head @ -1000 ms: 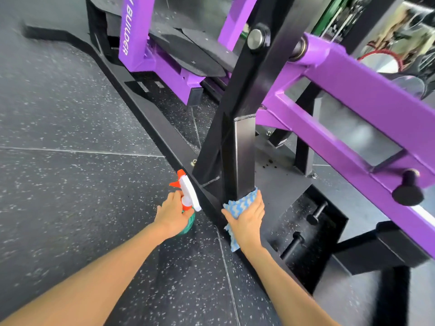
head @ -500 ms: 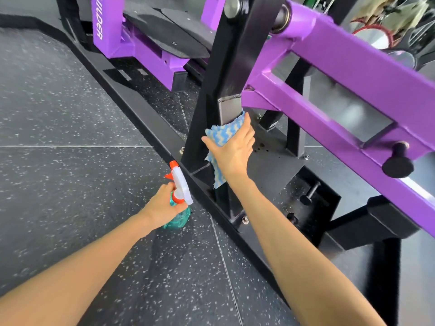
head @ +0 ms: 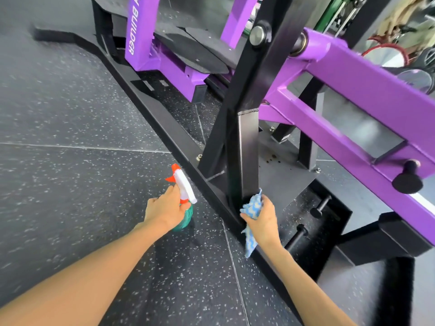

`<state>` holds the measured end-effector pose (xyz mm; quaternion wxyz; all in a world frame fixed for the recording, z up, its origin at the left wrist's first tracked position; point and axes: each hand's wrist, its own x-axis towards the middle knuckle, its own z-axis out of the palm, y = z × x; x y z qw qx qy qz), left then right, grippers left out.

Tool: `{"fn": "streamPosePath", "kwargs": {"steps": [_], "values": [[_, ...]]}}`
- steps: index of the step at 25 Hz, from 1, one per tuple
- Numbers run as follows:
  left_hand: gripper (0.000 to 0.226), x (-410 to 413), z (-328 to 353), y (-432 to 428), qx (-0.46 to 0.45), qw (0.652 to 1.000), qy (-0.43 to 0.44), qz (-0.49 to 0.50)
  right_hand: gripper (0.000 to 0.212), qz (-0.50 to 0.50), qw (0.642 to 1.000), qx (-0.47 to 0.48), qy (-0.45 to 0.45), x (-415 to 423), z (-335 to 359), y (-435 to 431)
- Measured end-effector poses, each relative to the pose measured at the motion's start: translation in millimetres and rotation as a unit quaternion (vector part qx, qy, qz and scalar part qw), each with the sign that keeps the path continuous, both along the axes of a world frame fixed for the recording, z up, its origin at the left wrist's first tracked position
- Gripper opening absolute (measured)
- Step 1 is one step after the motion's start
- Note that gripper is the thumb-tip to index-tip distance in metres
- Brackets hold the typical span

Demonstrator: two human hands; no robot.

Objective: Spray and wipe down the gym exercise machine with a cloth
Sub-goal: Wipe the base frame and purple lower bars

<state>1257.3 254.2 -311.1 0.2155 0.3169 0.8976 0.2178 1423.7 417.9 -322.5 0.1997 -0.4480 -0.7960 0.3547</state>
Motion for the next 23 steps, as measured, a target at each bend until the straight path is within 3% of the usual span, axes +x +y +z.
{"fn": "streamPosePath", "kwargs": {"steps": [2,4,5,7,9,12,15,19,23], "values": [[0.030,-10,-5,-6,0.003,1.000,0.005,0.025,0.046,-0.001,0.994,0.014,0.105,-5,30,-14],[0.030,-21,-11,-10,0.017,0.998,0.007,0.062,0.047,0.115,0.972,0.159,0.126,-28,54,-26],[0.030,-25,-14,-12,0.022,0.996,0.006,0.085,0.050,0.188,0.940,0.267,0.098,-45,58,-29],[0.032,-32,-18,-14,0.031,0.992,-0.007,0.121,0.051,0.315,0.825,0.469,0.009,-85,48,-27],[0.037,-35,-20,-11,0.055,0.989,-0.046,0.130,0.054,0.366,0.747,0.548,-0.093,-127,27,-15],[0.040,-44,-23,-8,0.098,0.987,-0.079,0.102,0.054,0.409,0.662,0.566,-0.272,-169,3,-11],[0.040,-54,-23,-12,0.076,0.990,-0.082,0.083,0.053,0.394,0.554,0.547,-0.488,-173,-22,-8],[0.040,-52,-25,-15,0.086,0.989,-0.094,0.081,0.058,0.399,0.496,0.567,-0.522,-135,-37,-5],[0.045,-56,-30,-16,0.090,0.987,-0.103,0.078,0.039,0.455,0.526,0.491,-0.525,-102,-28,-10]]}}
